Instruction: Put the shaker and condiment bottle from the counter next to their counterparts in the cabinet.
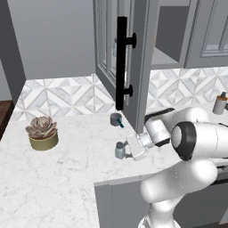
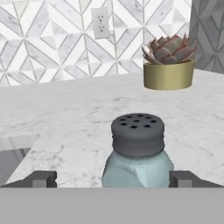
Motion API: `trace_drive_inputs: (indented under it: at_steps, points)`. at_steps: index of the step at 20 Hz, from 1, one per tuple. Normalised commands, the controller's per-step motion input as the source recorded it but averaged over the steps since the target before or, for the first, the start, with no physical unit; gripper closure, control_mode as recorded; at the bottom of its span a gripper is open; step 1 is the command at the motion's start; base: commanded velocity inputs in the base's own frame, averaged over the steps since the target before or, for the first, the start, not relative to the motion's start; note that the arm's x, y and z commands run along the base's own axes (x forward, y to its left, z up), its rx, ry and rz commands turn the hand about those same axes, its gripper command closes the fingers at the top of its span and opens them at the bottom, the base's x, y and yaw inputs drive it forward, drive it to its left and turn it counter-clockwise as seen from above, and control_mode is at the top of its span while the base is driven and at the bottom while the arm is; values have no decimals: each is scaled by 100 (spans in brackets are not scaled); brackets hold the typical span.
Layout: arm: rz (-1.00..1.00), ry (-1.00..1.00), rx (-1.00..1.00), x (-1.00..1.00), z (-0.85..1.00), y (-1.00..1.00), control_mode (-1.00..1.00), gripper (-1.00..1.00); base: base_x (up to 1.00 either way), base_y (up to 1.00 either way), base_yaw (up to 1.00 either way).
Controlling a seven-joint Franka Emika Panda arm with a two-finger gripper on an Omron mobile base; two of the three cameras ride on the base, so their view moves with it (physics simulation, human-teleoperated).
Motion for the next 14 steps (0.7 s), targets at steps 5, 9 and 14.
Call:
trace_drive_inputs:
  at_steps: [5,9,14]
  points:
    - [0,0,5,2,-22,12,-100,-100,0,0,0]
    - [0,0,6,0,-27,19,-100,-100,0,0,0]
    - [-1,0,10,0,-26,31,-100,100,0,0,0]
